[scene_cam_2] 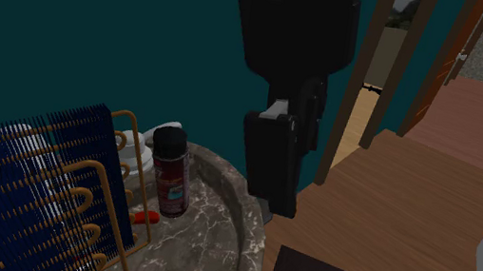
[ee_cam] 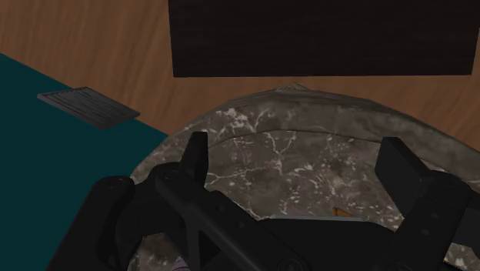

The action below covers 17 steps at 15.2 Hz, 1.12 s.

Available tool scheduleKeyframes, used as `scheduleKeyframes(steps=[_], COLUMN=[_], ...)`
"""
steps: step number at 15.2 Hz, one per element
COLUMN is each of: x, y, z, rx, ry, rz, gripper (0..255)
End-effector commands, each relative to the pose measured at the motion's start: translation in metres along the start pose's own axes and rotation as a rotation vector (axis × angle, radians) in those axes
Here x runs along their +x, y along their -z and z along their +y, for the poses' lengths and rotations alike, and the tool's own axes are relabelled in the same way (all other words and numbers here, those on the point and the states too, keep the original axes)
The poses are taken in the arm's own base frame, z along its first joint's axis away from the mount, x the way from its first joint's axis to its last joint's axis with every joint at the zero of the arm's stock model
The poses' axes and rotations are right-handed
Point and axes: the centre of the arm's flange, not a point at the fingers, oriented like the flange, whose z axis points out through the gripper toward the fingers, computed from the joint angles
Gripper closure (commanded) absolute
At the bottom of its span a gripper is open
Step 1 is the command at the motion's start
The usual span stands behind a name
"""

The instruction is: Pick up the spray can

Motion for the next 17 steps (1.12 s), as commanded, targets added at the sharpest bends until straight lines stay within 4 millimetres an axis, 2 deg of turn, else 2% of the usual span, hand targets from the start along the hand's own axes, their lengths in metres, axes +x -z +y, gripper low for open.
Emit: scheduleKeyframes(steps=[1,17], x=[0.0,0.158], y=[0.0,-0.046], z=[0.0,0.094], rx=[0.0,0.078], ry=[0.0,0.024], rz=[0.0,0.204], gripper=[0,0])
